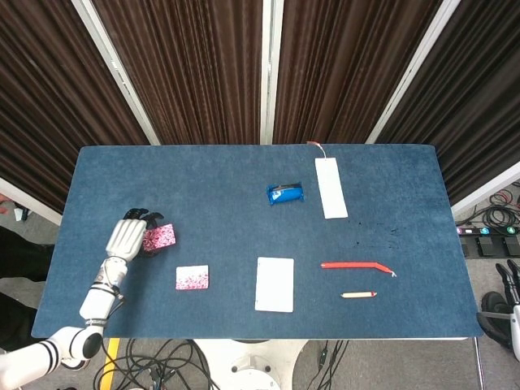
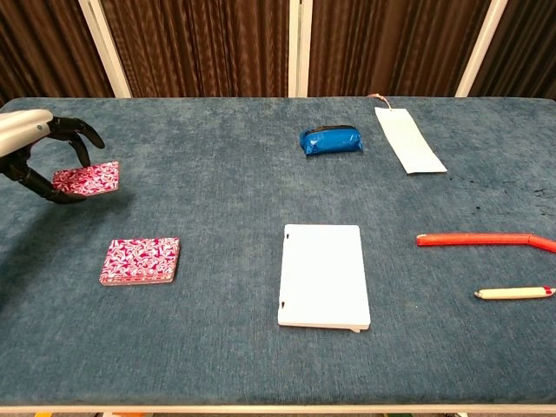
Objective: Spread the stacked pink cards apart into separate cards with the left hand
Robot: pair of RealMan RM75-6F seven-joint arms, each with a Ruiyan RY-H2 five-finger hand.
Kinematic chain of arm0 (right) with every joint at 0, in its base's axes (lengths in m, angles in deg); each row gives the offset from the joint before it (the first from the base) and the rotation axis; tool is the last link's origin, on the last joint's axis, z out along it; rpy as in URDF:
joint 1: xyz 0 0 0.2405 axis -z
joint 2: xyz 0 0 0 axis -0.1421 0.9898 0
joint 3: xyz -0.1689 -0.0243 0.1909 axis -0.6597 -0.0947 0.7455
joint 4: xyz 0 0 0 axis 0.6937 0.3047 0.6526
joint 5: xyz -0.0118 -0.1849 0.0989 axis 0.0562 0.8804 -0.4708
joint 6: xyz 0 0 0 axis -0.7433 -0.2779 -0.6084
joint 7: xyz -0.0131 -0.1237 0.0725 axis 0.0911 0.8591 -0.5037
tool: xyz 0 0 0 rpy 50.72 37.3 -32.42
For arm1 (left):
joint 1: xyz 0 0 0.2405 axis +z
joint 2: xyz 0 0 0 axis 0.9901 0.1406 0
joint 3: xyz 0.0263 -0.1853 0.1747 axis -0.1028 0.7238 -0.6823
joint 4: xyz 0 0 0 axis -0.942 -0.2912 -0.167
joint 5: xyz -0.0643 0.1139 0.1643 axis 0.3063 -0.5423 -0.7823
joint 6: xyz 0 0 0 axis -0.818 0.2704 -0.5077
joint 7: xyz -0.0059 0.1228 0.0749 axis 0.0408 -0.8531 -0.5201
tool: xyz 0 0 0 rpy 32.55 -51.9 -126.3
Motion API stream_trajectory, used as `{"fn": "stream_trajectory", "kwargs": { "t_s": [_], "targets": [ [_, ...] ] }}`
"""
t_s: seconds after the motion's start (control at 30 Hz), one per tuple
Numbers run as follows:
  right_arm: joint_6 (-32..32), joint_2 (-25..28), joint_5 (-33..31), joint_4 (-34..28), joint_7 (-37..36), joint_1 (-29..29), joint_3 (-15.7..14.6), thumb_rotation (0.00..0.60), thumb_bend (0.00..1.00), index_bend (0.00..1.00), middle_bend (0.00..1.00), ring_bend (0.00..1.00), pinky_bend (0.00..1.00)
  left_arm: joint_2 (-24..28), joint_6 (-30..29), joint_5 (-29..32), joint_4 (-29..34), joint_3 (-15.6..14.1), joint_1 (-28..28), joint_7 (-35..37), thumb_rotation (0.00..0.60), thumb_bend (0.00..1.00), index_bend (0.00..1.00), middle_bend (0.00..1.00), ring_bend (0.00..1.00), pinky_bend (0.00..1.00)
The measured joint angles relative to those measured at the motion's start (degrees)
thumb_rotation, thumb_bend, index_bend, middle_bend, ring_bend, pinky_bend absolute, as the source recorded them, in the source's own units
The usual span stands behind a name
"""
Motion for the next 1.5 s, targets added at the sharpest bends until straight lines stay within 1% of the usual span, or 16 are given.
{"fn": "stream_trajectory", "kwargs": {
  "t_s": [0.27, 0.53, 0.67, 0.87, 1.03, 1.3, 1.4, 1.5],
  "targets": [
    [-0.08, -0.01, 0.01, 0.05, 0.15, 0.10, -0.02, 0.600, 0.14, 0.00, 0.00, 0.00, 0.00, -3.04, 0.66, -1.06, -5.50, -0.55, -0.64, 3.53, 0.600, 0.22, 0.27, 0.45, 0.16, 0.15],
    [0.04, -0.12, -0.10, 0.18, 0.12, 0.10, 0.00, 0.600, 0.14, 0.00, 0.00, 0.00, 0.00, -4.14, -0.53, -3.33, -7.83, -1.36, -0.39, 7.88, 0.600, 0.16, 0.20, 0.27, 0.12, 0.15],
    [0.10, -0.18, -0.08, 0.31, -0.10, 0.09, -0.03, 0.600, 0.14, 0.00, 0.00, 0.00, 0.00, -3.79, -0.52, -3.53, -7.43, -1.71, -0.12, 8.16, 0.600, 0.15, 0.19, 0.26, 0.12, 0.15],
    [-0.15, -0.21, -0.19, 0.71, -0.65, 0.19, 0.11, 0.600, 0.14, 0.00, 0.00, 0.00, 0.00, -2.04, -0.15, -3.70, -3.90, -2.83, 0.79, 8.25, 0.600, 0.15, 0.19, 0.26, 0.12, 0.15],
    [0.89, -0.70, -0.42, 1.37, -1.20, -0.14, 0.05, 0.600, 0.14, 0.00, 0.00, 0.00, 0.00, 0.41, -2.48, -5.42, 2.83, -4.13, 2.00, 6.93, 0.600, 0.15, 0.19, 0.27, 0.12, 0.15],
    [0.57, -0.84, 0.28, 1.40, -1.56, -0.35, -0.05, 0.600, 0.14, 0.00, 0.00, 0.00, 0.00, 2.99, -4.92, -5.83, 15.24, -6.54, 4.11, -1.27, 0.600, 0.14, 0.18, 0.28, 0.12, 0.15],
    [0.65, -0.77, 0.10, 1.47, -1.83, -0.34, 0.00, 0.600, 0.14, 0.00, 0.00, 0.00, 0.00, 2.95, -5.38, -5.27, 18.09, -7.28, 4.76, -4.00, 0.600, 0.14, 0.18, 0.28, 0.12, 0.14],
    [0.71, -0.77, 0.01, 1.59, -2.16, -0.35, 0.03, 0.600, 0.14, 0.00, 0.00, 0.00, 0.00, 1.66, -5.94, -4.62, 18.63, -7.68, 5.24, -6.53, 0.600, 0.14, 0.18, 0.28, 0.12, 0.14]
  ]
}}
